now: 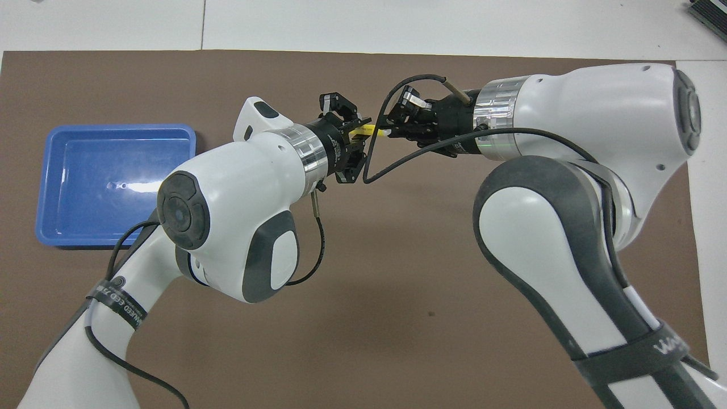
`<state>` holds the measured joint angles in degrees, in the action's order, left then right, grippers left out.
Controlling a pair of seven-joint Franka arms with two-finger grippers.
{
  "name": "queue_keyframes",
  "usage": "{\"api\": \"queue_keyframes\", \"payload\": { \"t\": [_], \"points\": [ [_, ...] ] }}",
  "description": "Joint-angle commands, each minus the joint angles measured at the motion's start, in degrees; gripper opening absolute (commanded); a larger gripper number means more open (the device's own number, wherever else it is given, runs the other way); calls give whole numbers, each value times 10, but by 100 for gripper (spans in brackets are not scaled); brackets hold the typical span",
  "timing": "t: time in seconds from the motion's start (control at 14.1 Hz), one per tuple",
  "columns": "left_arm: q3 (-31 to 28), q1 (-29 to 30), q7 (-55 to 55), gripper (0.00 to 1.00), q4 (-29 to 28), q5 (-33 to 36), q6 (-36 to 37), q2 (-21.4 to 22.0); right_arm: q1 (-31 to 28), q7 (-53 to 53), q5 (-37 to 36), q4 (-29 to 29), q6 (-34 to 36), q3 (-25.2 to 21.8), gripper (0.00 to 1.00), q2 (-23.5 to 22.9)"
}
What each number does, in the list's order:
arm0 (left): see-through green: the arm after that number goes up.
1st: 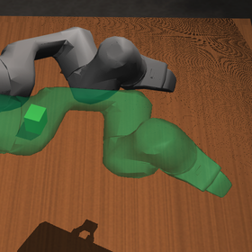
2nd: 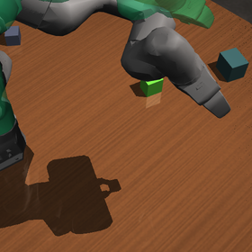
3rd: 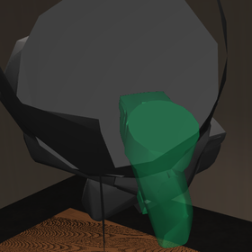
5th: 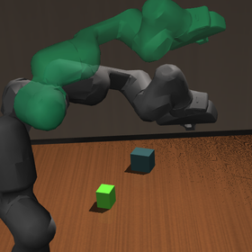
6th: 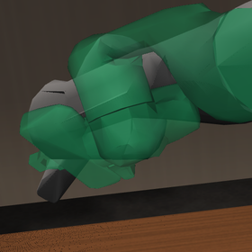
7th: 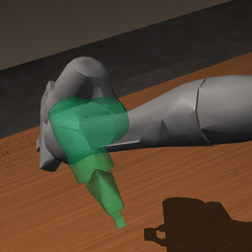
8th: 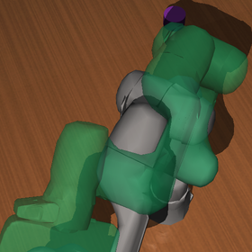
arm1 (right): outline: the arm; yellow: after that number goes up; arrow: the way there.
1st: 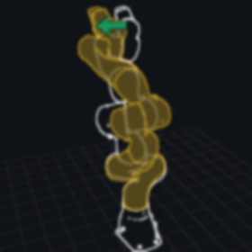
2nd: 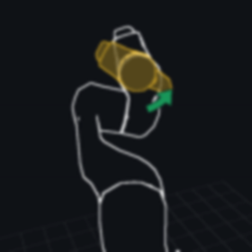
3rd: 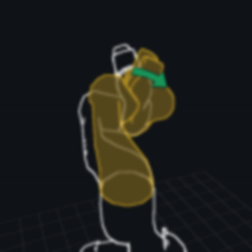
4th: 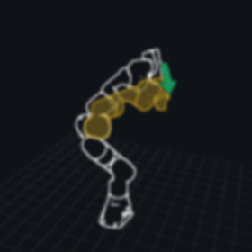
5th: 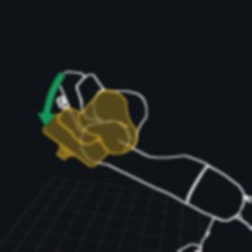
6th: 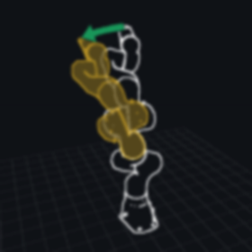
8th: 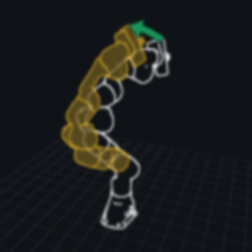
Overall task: Right arm passes pens to left for tray arrangement
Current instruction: 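Close the left gripper on the yellow pen held by the right gripper, then open the right gripper and withdraw while the left gripper pulls the pen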
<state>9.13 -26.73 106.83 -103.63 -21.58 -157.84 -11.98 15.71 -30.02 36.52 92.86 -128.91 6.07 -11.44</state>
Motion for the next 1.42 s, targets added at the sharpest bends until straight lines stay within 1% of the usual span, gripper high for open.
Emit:
{"api": "queue_keyframes", "payload": {
  "t": [0.0,0.07,0.14,0.28,0.42,0.5,0.57,0.64,0.78,0.92,0.99,1.13,1.27,1.35],
  "points": [
    [-5,-10,-17,0,18,15,27,-5,1,-5,11,2,-6,0,12,1],
    [-5,-10,-21,0,17,19,31,-5,1,-7,9,2,-6,0,13,1],
    [-5,-10,-22,0,17,20,31,-5,1,-7,8,2,-7,0,29,1],
    [-5,-10,-26,0,18,29,35,-5,1,-7,7,2,-7,0,57,1],
    [-5,-10,-36,0,18,38,45,-5,1,-7,6,1,-7,0,61,1],
    [-5,-10,-40,0,19,39,46,-5,1,-7,5,0,-7,0,66,1],
    [-5,-10,-49,0,20,39,52,-5,0,-4,3,0,-5,-1,76,1],
    [-5,-9,-70,0,26,43,75,-4,-3,2,0,0,2,-2,83,1],
    [-5,-2,-113,0,44,43,130,-4,-12,20,-48,-4,26,-2,84,1],
    [-7,3,-151,0,46,43,157,-2,-30,46,-104,-7,67,-4,84,4],
    [-9,5,-172,0,47,43,171,-1,-48,83,-134,-5,91,-4,84,6],
    [-12,12,-232,0,47,44,211,3,-83,183,-169,5,141,-4,84,13],
    [-12,32,-289,0,51,45,255,6,-106,263,-218,24,154,-4,84,13],
    [-12,35,-310,0,53,48,277,9,-107,283,-260,32,151,-4,84,12]
  ]
}}
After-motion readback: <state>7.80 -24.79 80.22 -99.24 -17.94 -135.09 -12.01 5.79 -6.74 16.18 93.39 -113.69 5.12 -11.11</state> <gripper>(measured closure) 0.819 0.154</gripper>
